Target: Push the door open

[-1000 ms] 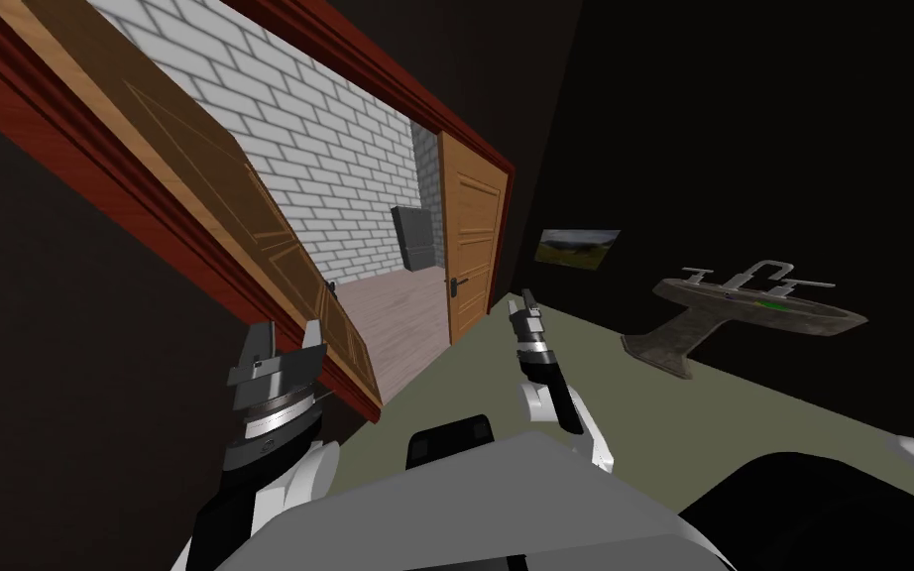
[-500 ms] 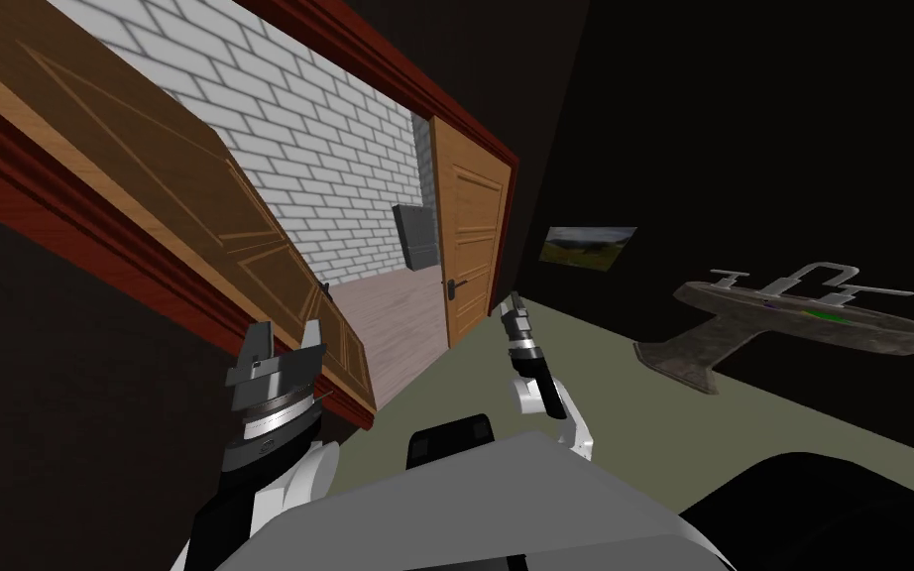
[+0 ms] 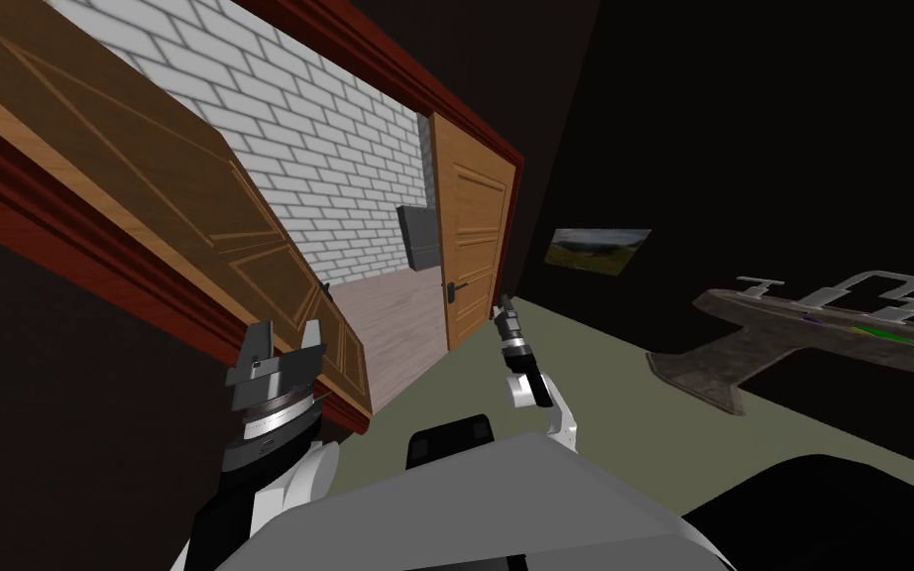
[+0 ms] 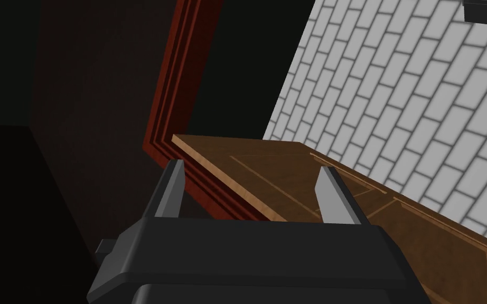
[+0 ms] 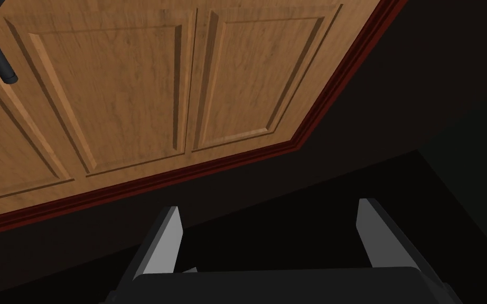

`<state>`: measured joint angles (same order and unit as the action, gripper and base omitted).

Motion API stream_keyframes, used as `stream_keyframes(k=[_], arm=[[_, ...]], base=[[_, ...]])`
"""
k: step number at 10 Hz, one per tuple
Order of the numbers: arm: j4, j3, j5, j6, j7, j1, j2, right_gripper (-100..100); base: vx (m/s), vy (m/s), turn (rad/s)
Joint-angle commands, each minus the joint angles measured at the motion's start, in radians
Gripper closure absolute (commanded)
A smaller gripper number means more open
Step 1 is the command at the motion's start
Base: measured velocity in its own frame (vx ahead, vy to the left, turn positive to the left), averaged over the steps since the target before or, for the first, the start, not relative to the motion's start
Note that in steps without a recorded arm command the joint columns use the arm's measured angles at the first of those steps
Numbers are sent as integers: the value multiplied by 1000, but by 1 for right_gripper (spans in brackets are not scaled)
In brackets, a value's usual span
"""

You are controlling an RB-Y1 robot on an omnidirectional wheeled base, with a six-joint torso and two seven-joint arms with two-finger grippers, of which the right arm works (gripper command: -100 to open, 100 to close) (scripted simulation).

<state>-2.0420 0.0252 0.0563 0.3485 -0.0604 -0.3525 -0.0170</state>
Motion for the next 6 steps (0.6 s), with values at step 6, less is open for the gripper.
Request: stream_keyframes(k=[6], arm=[[195,42,-2,-8,10,117,-9,-100]], base=[[94,-106,80]])
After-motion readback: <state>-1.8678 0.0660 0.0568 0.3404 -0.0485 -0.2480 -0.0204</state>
